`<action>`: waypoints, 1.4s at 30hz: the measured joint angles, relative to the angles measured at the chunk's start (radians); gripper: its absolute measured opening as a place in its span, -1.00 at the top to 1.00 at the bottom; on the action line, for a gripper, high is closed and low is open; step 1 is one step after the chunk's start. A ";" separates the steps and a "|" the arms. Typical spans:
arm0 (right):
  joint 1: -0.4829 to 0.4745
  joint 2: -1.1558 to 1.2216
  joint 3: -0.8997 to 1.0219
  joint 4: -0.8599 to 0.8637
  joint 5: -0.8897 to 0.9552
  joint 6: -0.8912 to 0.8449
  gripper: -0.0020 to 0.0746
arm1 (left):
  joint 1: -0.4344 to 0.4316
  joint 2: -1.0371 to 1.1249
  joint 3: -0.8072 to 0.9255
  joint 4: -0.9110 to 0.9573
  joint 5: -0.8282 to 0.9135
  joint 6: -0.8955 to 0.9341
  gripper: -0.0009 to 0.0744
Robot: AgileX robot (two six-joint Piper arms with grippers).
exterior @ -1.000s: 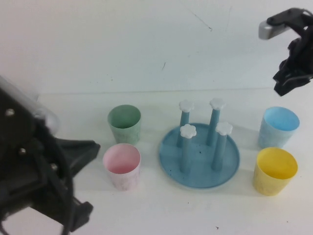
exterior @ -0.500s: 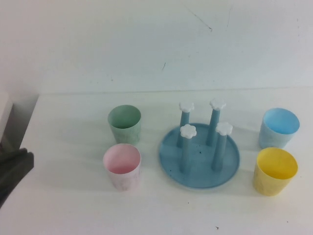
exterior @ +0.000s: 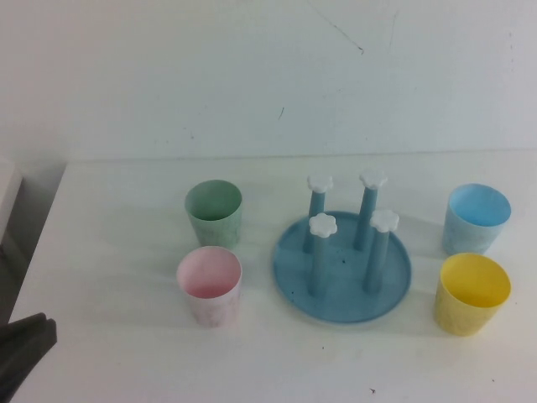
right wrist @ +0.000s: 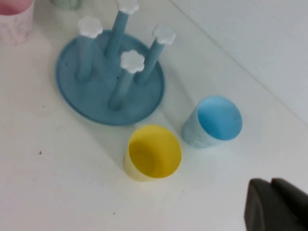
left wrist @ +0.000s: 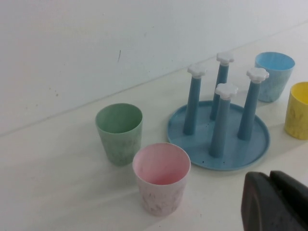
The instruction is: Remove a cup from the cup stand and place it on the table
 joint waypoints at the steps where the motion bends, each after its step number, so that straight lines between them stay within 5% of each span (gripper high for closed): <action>1: 0.000 -0.039 0.057 -0.002 -0.026 0.000 0.95 | 0.000 0.000 0.000 0.000 0.000 0.000 0.98; 16: 0.000 -0.646 0.745 0.061 -0.207 0.007 0.95 | 0.000 0.000 0.000 0.000 -0.002 -0.002 0.98; 42: 0.000 -0.783 0.795 0.074 -0.185 0.032 0.95 | 0.000 0.000 0.000 -0.008 -0.002 -0.003 0.98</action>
